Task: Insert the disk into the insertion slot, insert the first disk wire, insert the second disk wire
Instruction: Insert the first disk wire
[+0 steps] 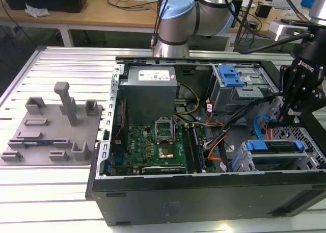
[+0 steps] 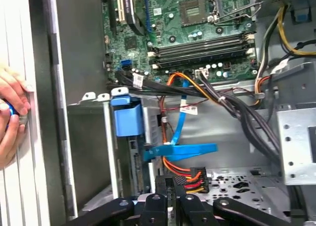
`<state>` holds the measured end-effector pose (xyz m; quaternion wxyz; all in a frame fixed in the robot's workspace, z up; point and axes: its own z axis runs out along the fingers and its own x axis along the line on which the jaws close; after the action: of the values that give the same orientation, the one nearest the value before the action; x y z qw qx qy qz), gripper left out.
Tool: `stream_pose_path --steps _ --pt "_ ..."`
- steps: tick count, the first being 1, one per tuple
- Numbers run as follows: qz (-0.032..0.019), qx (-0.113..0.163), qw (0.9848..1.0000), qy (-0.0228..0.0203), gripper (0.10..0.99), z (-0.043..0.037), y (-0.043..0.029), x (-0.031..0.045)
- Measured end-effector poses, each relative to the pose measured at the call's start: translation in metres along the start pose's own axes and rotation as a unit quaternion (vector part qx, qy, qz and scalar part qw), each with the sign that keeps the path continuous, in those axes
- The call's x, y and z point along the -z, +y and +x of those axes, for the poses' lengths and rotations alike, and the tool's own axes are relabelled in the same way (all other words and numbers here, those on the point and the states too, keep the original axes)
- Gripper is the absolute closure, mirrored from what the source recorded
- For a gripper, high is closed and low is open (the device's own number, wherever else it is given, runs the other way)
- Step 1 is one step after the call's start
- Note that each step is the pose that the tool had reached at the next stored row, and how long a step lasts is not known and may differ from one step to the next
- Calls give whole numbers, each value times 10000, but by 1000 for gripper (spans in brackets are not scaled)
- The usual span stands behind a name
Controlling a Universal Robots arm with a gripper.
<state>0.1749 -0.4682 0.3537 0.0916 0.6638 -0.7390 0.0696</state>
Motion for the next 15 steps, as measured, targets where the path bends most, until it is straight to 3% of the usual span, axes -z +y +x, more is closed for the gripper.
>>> stream_pose_path --steps 3,4,7,8,9,10,12,13,15 --pt "-4 1 10000 -31 922 85 -9 -19" --pt "-7 3 10000 -62 922 130 -15 -30" --pt "-20 17 9998 -207 922 189 -21 -43" --pt "-26 23 9996 -294 922 205 -22 -47" --pt "-32 31 9990 -438 922 233 -26 -54" --pt "-34 33 9988 -492 922 248 -28 -57" --pt "-30 39 9979 -640 922 305 -34 -71" --pt "-16 38 9977 -683 922 320 -31 -74" --pt "2 36 9976 -692 922 321 -26 -74"
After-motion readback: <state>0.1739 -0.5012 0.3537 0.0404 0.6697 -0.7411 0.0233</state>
